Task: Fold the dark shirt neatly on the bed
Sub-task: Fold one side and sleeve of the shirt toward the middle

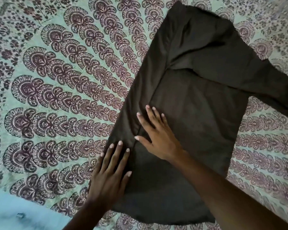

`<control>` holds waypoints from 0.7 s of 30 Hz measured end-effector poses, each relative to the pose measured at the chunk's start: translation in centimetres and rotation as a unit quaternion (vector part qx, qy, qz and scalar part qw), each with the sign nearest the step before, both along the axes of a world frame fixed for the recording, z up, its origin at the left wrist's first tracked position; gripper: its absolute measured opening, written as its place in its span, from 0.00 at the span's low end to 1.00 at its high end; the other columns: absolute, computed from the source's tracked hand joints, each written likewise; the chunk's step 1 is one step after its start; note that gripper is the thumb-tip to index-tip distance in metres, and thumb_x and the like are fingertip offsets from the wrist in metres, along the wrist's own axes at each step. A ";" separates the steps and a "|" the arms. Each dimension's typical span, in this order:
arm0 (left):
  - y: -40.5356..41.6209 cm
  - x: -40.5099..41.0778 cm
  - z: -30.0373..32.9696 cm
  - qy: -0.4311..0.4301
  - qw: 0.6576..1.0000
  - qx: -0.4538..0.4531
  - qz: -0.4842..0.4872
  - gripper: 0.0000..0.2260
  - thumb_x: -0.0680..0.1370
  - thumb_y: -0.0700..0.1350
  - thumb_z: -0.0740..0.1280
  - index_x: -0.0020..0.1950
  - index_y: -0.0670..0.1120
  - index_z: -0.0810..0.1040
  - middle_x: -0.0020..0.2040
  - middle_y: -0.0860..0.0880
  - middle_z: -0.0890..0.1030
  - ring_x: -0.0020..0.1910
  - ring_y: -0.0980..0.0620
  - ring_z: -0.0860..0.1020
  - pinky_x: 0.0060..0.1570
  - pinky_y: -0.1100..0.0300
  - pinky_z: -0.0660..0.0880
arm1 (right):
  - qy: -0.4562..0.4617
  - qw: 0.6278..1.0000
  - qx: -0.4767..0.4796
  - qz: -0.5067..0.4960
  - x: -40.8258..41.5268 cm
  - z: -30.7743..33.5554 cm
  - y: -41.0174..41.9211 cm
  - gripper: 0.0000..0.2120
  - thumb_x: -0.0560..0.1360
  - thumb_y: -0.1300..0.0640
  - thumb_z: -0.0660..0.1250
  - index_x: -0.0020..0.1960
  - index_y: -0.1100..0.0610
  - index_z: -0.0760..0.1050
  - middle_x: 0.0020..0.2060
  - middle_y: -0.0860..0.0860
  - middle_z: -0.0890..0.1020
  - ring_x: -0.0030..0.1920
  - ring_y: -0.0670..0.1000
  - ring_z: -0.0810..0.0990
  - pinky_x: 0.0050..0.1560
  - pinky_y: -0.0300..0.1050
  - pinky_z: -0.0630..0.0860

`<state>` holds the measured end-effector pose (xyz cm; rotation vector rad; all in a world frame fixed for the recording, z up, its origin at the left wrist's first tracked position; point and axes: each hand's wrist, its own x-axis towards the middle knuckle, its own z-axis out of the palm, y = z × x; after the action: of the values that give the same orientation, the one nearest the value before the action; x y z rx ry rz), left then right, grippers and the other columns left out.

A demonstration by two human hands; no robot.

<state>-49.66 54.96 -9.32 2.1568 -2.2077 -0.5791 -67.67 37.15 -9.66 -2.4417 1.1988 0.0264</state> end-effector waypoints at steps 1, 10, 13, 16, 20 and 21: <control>-1.0 -0.1 0.6 0.015 1.000 -0.010 -0.001 0.28 0.84 0.57 0.55 0.83 0.48 0.64 0.85 0.47 0.57 0.84 0.45 0.57 0.80 0.45 0.56 | -0.038 0.998 0.006 -0.042 -0.5 0.3 0.0 0.36 0.82 0.36 0.57 0.84 0.53 0.58 0.84 0.58 0.53 0.84 0.59 0.51 0.81 0.63 0.56; -19.5 -6.8 1.0 0.100 0.989 -0.073 -0.084 0.25 0.85 0.52 0.57 0.80 0.44 0.68 0.83 0.44 0.64 0.81 0.44 0.63 0.77 0.43 0.65 | -0.190 0.924 -0.002 -0.333 -10.6 4.0 -5.0 0.22 0.82 0.50 0.67 0.72 0.59 0.76 0.71 0.54 0.78 0.73 0.52 0.75 0.73 0.51 0.72; -26.5 -11.5 0.3 0.090 0.981 -0.095 -0.140 0.26 0.84 0.53 0.59 0.80 0.45 0.67 0.83 0.44 0.63 0.82 0.43 0.62 0.76 0.42 0.65 | -0.191 0.902 -0.032 -0.387 -16.5 3.5 -7.3 0.19 0.82 0.52 0.69 0.70 0.59 0.78 0.68 0.54 0.81 0.70 0.52 0.78 0.72 0.47 0.74; -32.2 -15.6 -0.1 0.059 0.976 -0.096 -0.185 0.29 0.82 0.56 0.58 0.82 0.47 0.63 0.84 0.46 0.60 0.83 0.42 0.59 0.75 0.41 0.64 | -0.201 0.862 -0.047 -0.463 -21.7 3.2 -9.6 0.19 0.81 0.49 0.68 0.66 0.59 0.81 0.59 0.55 0.86 0.59 0.51 0.85 0.63 0.48 0.80; -36.5 -19.0 -0.8 0.035 0.977 -0.067 -0.199 0.33 0.80 0.61 0.54 0.84 0.49 0.60 0.85 0.48 0.56 0.83 0.41 0.56 0.76 0.38 0.62 | -0.195 0.768 -0.073 -0.606 -28.1 2.9 -12.8 0.14 0.80 0.54 0.68 0.60 0.62 0.83 0.51 0.59 0.87 0.50 0.51 0.84 0.56 0.41 0.80; -37.0 -19.6 -1.1 0.034 0.978 -0.060 -0.195 0.34 0.80 0.62 0.53 0.84 0.50 0.60 0.85 0.48 0.56 0.83 0.41 0.56 0.76 0.38 0.61 | -0.190 0.744 -0.090 -0.634 -29.6 2.7 -13.6 0.16 0.79 0.50 0.68 0.58 0.60 0.83 0.51 0.60 0.86 0.51 0.55 0.84 0.57 0.47 0.81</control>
<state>-69.27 17.93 -10.44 1.6291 -2.5685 -0.5001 -97.32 23.58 -6.97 -1.1425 2.3888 -0.9434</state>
